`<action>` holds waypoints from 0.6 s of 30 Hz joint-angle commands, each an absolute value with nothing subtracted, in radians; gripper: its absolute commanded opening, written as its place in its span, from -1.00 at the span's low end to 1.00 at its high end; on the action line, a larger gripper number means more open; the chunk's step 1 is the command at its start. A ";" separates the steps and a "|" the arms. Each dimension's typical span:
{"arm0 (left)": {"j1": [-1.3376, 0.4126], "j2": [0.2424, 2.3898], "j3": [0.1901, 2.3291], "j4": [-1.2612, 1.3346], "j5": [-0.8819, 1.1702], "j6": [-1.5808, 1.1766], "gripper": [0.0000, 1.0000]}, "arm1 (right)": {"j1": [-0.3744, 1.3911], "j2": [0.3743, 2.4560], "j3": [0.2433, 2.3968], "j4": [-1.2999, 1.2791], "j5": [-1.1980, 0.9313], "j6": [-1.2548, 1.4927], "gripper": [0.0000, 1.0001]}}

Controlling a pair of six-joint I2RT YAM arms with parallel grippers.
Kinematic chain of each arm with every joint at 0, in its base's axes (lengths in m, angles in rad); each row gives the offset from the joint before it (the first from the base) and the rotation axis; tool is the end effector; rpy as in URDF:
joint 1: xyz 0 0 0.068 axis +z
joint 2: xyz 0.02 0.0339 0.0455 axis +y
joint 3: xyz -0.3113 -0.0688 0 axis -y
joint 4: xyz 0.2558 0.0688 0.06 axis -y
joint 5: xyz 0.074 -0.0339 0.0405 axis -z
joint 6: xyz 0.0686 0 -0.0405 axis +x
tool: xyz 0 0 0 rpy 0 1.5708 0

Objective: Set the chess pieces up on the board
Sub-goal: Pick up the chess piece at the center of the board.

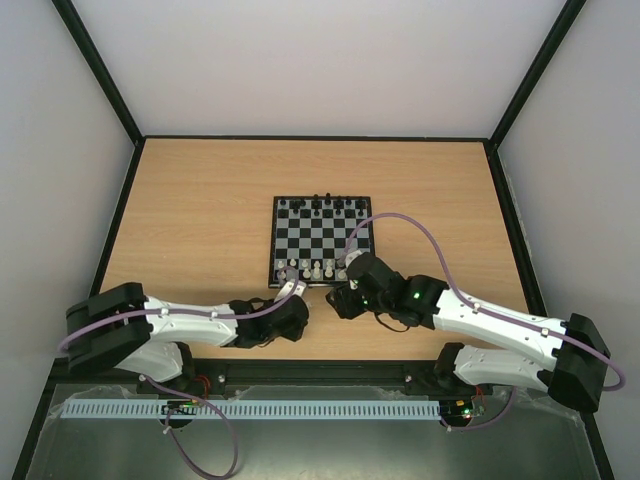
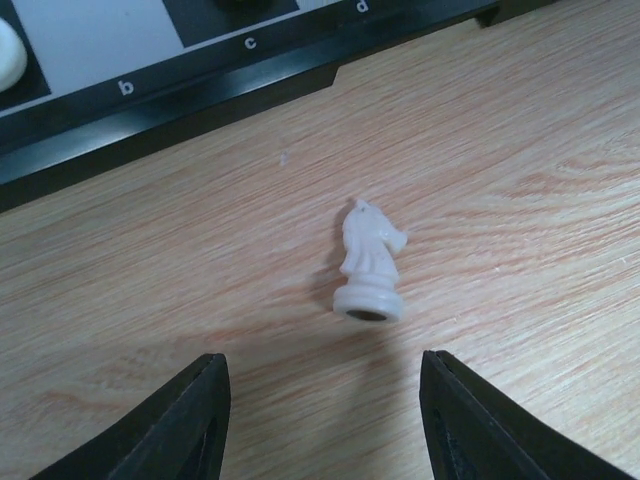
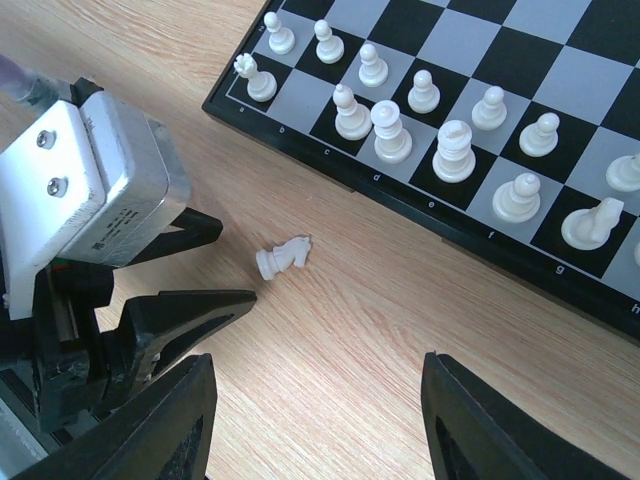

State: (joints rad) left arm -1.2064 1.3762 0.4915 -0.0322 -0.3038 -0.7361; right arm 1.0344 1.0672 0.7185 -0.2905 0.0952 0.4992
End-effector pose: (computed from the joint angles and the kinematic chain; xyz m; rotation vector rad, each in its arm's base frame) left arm 0.1094 -0.2292 0.1483 0.4541 2.4497 -0.4817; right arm 0.1307 0.2072 0.2703 -0.5572 2.2413 0.7261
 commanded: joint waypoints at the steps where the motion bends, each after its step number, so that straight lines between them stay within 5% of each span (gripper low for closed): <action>1: -1.213 1.408 0.518 0.016 -0.333 -0.705 0.10 | 1.038 1.076 0.705 -0.306 0.106 0.500 0.14; 18: -1.213 1.511 0.576 0.005 -0.352 -0.680 -0.08 | 1.032 1.080 0.704 -0.299 0.098 0.495 0.14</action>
